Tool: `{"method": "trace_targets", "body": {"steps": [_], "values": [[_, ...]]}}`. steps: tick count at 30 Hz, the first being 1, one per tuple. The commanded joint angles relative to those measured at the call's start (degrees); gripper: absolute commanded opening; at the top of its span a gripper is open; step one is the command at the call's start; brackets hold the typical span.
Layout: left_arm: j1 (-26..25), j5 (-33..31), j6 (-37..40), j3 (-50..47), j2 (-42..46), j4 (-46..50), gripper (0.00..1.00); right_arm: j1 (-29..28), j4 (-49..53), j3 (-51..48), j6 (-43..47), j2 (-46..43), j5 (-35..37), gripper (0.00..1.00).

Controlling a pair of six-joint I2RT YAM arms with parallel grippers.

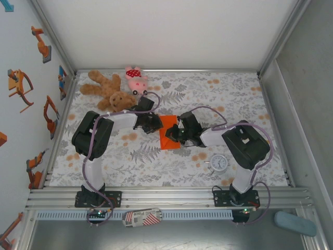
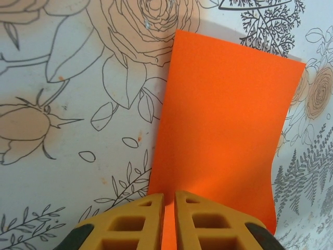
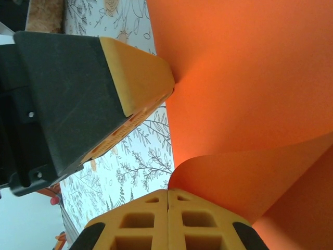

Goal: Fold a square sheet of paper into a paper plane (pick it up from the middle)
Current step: Fold the triangle a second time at the center of the table.

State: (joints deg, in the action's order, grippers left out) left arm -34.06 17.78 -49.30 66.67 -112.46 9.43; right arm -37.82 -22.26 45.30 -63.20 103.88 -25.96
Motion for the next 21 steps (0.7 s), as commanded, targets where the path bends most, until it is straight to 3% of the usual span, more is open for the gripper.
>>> {"method": "trace_targets", "body": {"steps": [1, 21], "values": [[-0.4, -1.8, -0.4, 0.1, -2.8, 4.7, 0.15, -0.5, -2.0, 1.9, -0.3, 0.8, 0.3, 0.0], [-0.5, -1.2, -0.4, 0.8, -2.9, 5.3, 0.14, -0.4, 2.6, 3.9, -0.1, 2.3, 3.9, 0.0]]}}
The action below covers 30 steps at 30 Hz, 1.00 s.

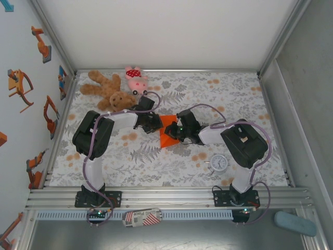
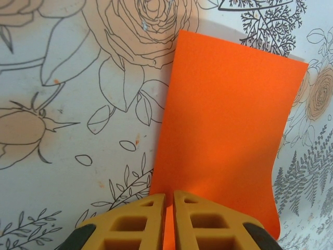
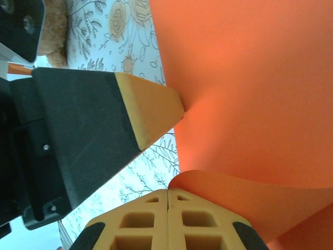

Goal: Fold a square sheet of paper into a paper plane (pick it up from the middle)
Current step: Fold the triangle a second time at the center of the table.

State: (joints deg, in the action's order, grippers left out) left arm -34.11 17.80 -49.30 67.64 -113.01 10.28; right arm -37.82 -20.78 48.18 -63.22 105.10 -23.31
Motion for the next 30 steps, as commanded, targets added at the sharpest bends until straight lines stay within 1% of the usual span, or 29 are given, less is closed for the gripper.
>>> {"method": "trace_targets", "body": {"steps": [1, 7, 15, 30], "values": [[-0.6, -1.1, -0.4, -0.1, -2.4, 4.5, 0.14, -0.5, 1.2, 1.0, -0.1, 1.2, 1.2, 0.0], [-0.6, -1.1, -0.2, -0.1, -2.3, 4.4, 0.14, -0.6, 0.1, 1.1, 0.5, 2.3, -1.0, 0.0], [-0.8, -1.0, -0.3, 0.1, -2.5, 4.5, 0.14, -0.7, -0.8, 1.6, 0.5, 3.1, -2.4, 0.0], [-0.9, -1.3, -0.3, -0.1, -2.3, 4.6, 0.13, -0.7, 0.0, 0.7, 0.3, 2.6, 0.3, 0.0]]}}
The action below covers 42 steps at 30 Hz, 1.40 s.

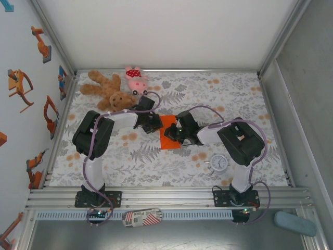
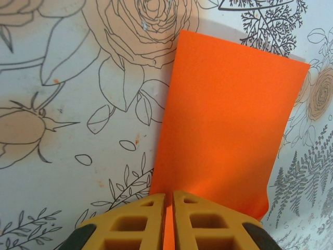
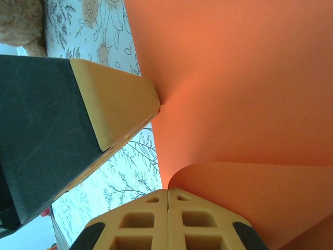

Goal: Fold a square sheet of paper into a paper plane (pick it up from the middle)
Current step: Fold the triangle a second time at the center of the table.

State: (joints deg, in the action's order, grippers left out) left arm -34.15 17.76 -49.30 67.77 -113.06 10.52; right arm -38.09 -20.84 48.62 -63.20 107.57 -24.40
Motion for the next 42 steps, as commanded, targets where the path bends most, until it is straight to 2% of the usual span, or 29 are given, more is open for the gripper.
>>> {"method": "trace_targets", "body": {"steps": [1, 42], "values": [[-0.8, -1.4, -0.4, -0.4, -2.3, 4.3, 0.13, -0.5, -0.1, 0.2, 0.2, 0.1, 1.5, 0.0], [-1.0, -1.4, -0.4, 0.0, -2.6, 4.7, 0.13, -0.5, -1.0, 0.0, -1.3, 1.3, 3.1, 0.0]]}}
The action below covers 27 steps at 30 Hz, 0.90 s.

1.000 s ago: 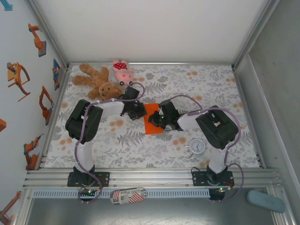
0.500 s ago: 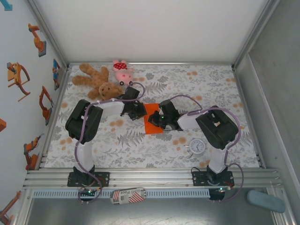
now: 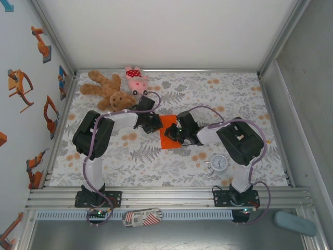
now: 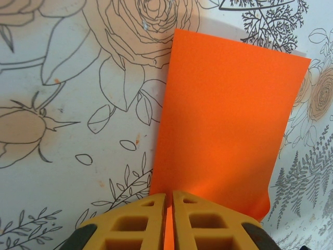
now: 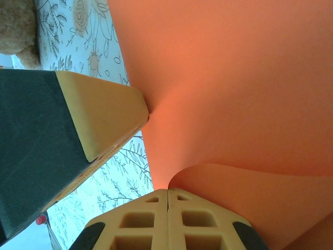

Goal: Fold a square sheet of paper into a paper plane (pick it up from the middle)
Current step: Fold the triangle a second time at the center of the table.

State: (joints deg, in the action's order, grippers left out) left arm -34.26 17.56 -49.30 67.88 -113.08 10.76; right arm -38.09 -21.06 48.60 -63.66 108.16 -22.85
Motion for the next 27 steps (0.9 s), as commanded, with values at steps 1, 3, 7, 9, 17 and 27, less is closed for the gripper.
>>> {"method": "trace_targets", "body": {"steps": [1, 3, 7, 9, 17, 27], "values": [[-0.8, -1.3, -0.4, -0.1, -2.5, 4.5, 0.13, -0.5, -0.6, 0.0, -0.9, 0.8, 1.6, 0.0], [-0.9, -1.3, -0.4, -0.2, -2.5, 4.5, 0.13, -0.5, -0.7, -0.1, -0.9, 0.9, 1.6, 0.0], [-0.9, -1.4, -0.4, -0.1, -2.5, 4.6, 0.13, -0.5, -0.7, -0.1, -1.1, 1.1, 1.5, 0.0], [-0.9, -1.5, -0.4, -0.1, -2.5, 4.6, 0.13, -0.5, -0.7, -0.2, -1.1, 1.2, 1.6, 0.0], [-0.9, -1.7, -0.4, -0.2, -2.2, 4.8, 0.13, -0.5, -0.6, -0.3, -1.2, 0.7, 2.2, 0.0], [-0.9, -1.7, -0.6, 0.0, -2.3, 4.8, 0.13, -0.4, -1.1, -0.4, -1.2, 0.2, 2.2, 0.0]]}}
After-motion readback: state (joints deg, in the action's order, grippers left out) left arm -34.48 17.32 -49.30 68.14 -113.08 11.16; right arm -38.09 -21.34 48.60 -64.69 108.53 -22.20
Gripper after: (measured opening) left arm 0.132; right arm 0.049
